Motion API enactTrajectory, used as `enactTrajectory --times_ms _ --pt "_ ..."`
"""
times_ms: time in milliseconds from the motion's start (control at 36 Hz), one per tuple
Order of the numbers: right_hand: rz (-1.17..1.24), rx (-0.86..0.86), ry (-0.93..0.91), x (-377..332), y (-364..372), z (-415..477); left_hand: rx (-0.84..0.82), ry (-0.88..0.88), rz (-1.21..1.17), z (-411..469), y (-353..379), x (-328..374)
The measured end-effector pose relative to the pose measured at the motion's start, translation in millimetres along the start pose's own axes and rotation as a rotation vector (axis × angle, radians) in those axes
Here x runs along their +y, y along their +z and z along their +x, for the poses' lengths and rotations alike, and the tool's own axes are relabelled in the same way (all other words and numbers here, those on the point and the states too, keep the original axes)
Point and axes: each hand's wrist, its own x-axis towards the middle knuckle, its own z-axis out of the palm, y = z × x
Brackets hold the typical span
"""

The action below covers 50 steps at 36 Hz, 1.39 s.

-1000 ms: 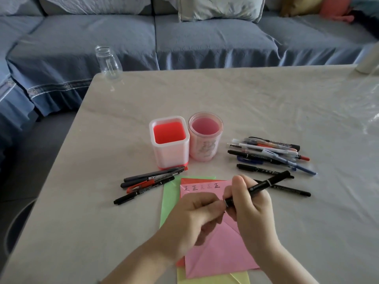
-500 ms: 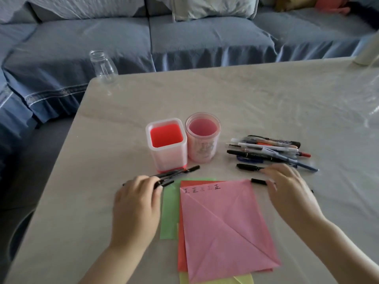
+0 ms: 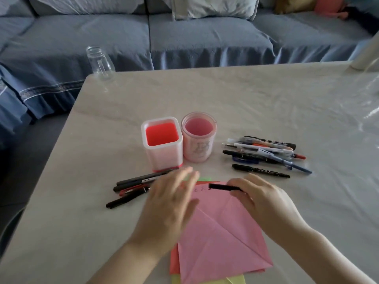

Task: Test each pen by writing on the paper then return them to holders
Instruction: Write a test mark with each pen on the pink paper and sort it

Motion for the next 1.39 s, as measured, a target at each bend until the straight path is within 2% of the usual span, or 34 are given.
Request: enactTrajectory --times_ms 83,167,222,278,333,389,444,500,556,667,806,889,944,1000,1083,1139,1222,1389 --pt "0.034 -0.004 -0.142 -22.4 -7.4 1.5 -0.065 0.129 0.065 2.2 8.8 20.7" --pt "-0.035 -0.024 -0.206 -32.0 -9.8 0.7 -0.058 0.115 0.055 0.9 13.6 25.4" --pt "-0.035 -0.043 -0.098 -32.9 -15.1 1.1 -0.077 0.104 0.038 -2.2 11.9 22.2" --pt "0.043 -0.086 0.097 -30.0 -20.8 2.4 -0.129 0.069 0.038 -4.5 5.2 18.8" --pt "0.35 -0.072 0.268 -24.3 -22.3 3.1 -0.156 -0.005 -0.006 -6.6 -2.6 17.3" --pt "0.793 -0.004 0.458 -23.3 -25.1 5.1 -0.136 -0.071 -0.096 -9.6 -8.4 18.7" --pt "1.172 -0.023 0.613 -28.5 -22.4 3.9 -0.13 -0.118 -0.193 -12.9 -9.6 21.8" --pt "1.305 -0.145 0.669 -40.2 -13.2 0.4 -0.162 -0.146 -0.294 -15.5 -8.8 26.9" --pt "1.249 -0.201 0.666 -54.3 1.8 -3.0 -0.191 -0.124 -0.335 -16.9 -7.6 33.6" --pt "1.195 -0.047 0.727 -69.7 28.6 -7.7 -0.195 -0.132 -0.467 -22.4 -4.0 40.1" --pt "1.255 -0.051 0.678 -70.6 30.8 -8.3 -0.159 -0.13 -0.512 -26.8 -4.7 34.3" --pt "1.246 -0.07 0.612 -68.8 27.5 -8.4 -0.233 -0.12 -0.501 -24.6 -9.5 29.9" --pt "1.258 -0.017 0.592 -67.0 23.9 -6.6 -0.3 -0.149 -0.513 -20.7 -16.0 28.2" --pt "1.284 0.11 0.599 -62.0 19.1 -3.8 -0.274 -0.211 -0.43 -16.7 -19.9 23.8" --pt "1.215 0.267 0.64 -50.3 11.2 -1.6 -0.243 -0.358 -0.104 -18.1 -16.4 0.9" --pt "1.159 0.294 0.65 -43.8 8.4 -3.6 -0.245 -0.39 0.012 -22.6 -12.3 -13.6" --pt "1.121 0.294 0.681 -38.3 9.8 -9.2 -0.356 -0.529 0.018 -31.6 -7.2 -25.6" --pt "1.115 0.275 0.72 -33.8 12.6 -14.3 -0.225 -0.404 0.212 -34.0 -1.5 -49.0"
